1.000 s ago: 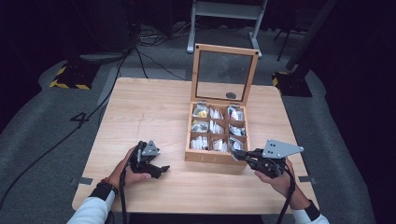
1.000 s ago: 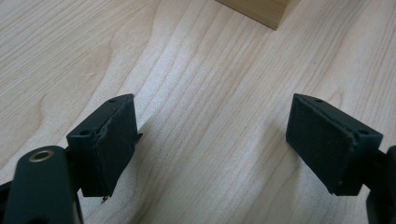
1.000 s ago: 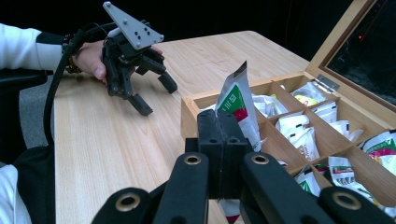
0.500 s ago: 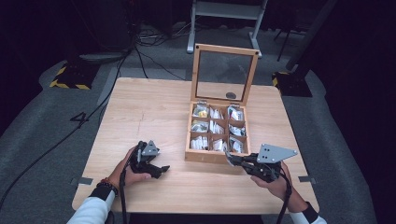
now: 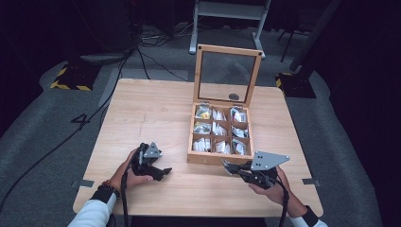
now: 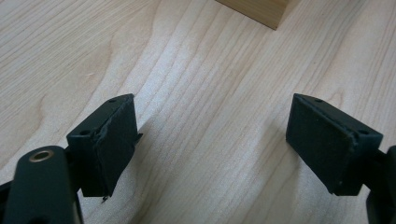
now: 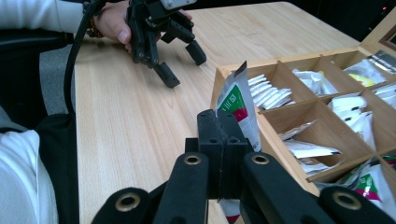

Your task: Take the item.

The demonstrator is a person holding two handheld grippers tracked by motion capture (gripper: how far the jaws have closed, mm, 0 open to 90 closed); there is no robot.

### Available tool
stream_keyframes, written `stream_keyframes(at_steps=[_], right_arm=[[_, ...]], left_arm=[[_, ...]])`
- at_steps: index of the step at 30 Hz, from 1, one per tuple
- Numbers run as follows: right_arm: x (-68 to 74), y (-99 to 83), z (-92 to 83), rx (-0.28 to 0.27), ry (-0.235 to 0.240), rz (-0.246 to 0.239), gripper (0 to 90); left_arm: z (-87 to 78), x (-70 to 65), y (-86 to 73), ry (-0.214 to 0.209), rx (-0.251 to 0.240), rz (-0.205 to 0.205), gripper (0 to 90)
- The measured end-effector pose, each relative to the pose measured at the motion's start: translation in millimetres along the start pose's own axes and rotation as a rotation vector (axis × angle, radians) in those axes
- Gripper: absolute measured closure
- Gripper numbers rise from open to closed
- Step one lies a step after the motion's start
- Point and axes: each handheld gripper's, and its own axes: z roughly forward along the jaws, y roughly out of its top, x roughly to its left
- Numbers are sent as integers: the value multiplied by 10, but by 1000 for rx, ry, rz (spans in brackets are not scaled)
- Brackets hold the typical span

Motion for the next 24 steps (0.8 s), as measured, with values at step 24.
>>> stream_keyframes(at_steps=[24], right_arm=[[40, -242, 363, 168, 42, -3, 900]], left_arm=[[0, 0, 0, 0, 0, 1, 171]])
